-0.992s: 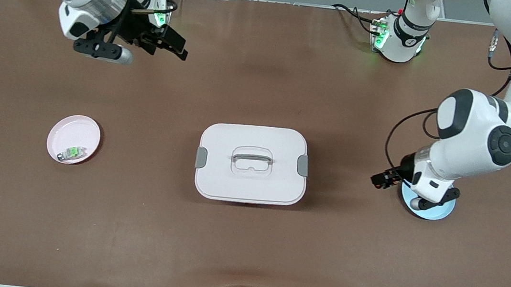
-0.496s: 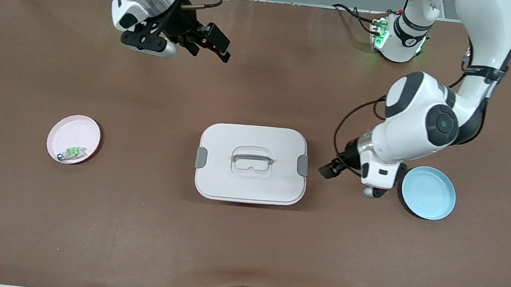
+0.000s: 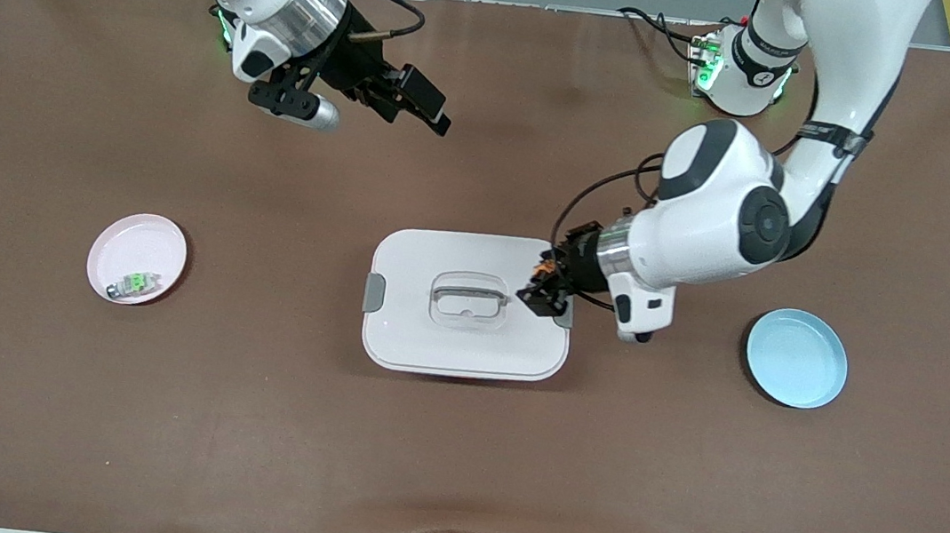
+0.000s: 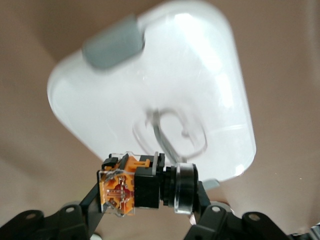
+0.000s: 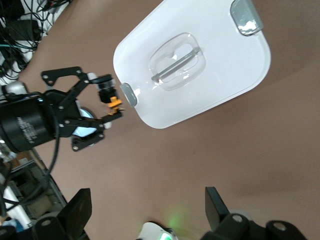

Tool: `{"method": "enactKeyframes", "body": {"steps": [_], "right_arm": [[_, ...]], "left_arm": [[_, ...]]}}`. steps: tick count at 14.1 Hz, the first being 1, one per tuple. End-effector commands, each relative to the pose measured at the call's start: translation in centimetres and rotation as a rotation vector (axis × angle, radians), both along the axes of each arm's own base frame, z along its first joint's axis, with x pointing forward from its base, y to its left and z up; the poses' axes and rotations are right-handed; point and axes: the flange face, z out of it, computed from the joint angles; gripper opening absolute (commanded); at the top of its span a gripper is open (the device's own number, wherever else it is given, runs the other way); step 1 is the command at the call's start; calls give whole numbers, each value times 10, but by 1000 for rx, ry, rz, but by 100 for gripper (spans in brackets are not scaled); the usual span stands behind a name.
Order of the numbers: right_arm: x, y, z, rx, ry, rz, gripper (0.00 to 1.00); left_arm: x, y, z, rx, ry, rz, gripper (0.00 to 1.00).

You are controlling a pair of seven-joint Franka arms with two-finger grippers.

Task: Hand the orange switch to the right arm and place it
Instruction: 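Carry the switch over the white box toward the right gripper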

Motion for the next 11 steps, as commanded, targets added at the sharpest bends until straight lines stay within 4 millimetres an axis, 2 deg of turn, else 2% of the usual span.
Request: {"method": "enactKeyframes", "body": {"steps": [1, 2, 4, 7, 9, 11], "right_arm": [[0, -3, -12, 44, 16, -50, 100], [1, -8, -22, 36, 23, -58, 100], [3, -20, -50, 11, -3, -33, 100], [-4, -36, -91, -23, -98, 51, 100], [-3, -39, -105, -34, -117, 59, 100], [1, -40, -107, -38, -129, 74, 100]], "left_arm": [[-9, -32, 2, -25, 79, 43, 0], [-12, -36, 3, -25, 102, 68, 0], [-24, -56, 3, -44, 146, 85, 0], [-26, -65, 3, -67, 206, 133, 0], [-30, -72, 6, -77, 219, 139, 0], [-36, -80, 7, -77, 224, 143, 0]]}}
